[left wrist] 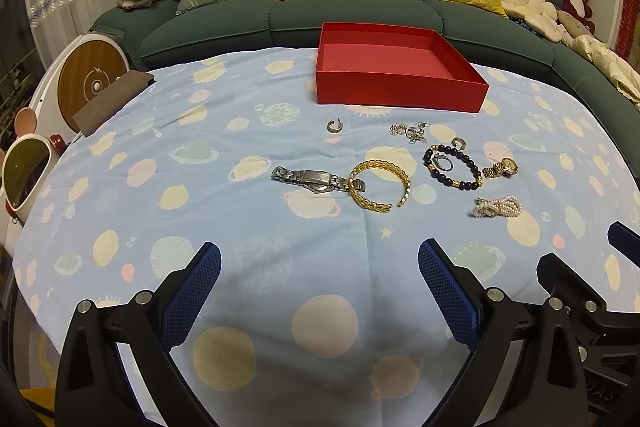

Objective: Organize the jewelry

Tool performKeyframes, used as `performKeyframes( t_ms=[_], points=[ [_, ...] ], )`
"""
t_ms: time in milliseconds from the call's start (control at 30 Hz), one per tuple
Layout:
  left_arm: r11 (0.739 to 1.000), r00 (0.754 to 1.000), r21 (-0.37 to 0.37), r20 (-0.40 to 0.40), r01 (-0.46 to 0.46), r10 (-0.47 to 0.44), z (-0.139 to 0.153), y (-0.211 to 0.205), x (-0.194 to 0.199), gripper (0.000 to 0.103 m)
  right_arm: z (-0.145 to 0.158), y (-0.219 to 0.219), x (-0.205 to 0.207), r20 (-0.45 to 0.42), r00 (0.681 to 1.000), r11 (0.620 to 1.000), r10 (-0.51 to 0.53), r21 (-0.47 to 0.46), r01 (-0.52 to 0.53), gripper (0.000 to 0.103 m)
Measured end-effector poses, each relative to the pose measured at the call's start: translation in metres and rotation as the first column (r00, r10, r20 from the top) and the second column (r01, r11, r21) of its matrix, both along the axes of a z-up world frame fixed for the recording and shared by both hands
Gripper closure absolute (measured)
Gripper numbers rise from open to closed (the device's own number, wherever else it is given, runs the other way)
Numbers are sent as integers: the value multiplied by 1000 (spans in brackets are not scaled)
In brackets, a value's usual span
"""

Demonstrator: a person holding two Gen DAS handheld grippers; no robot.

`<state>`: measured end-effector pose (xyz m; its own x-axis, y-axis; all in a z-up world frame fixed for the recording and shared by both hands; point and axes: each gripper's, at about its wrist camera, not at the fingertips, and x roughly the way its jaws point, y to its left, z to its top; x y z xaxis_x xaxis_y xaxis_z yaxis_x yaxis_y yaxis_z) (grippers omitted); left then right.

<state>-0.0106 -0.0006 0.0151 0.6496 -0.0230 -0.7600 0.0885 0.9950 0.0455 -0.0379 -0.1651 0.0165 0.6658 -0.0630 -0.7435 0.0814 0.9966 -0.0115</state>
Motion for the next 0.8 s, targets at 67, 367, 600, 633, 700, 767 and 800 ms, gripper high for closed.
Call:
performKeyframes(
  t_ms=[67, 367, 600, 633, 700, 767, 800],
  points=[
    [1000, 1000, -1, 1, 0, 0, 0, 0, 0, 7, 1, 0, -1, 1, 1000, 1000, 0, 0, 0, 5],
    [1000, 1000, 1, 6, 1, -1, 1, -1, -2, 7, 2, 0, -3, 1, 1000, 1000, -1, 4, 1, 5],
    [1000, 1000, 2, 7, 1, -1, 1, -2, -2, 7, 2, -1, -3, 1, 1000, 1000, -2, 3, 2, 5],
    [1000, 1000, 1, 7, 1, -1, 1, -2, -2, 7, 2, -1, -3, 1, 1000, 1000, -2, 3, 2, 5],
    [1000, 1000, 2, 8, 0, 0, 1, -2, -2, 7, 2, -1, -3, 1, 1000, 1000, -2, 4, 2, 5],
    [1000, 1000, 2, 7, 1, -1, 1, -2, -2, 7, 2, -1, -3, 1, 1000, 1000, -2, 3, 2, 5],
    [1000, 1000, 2, 8, 0, 0, 1, -2, -2, 7, 2, -1, -3, 1, 1000, 1000, -2, 4, 2, 5]
  ],
)
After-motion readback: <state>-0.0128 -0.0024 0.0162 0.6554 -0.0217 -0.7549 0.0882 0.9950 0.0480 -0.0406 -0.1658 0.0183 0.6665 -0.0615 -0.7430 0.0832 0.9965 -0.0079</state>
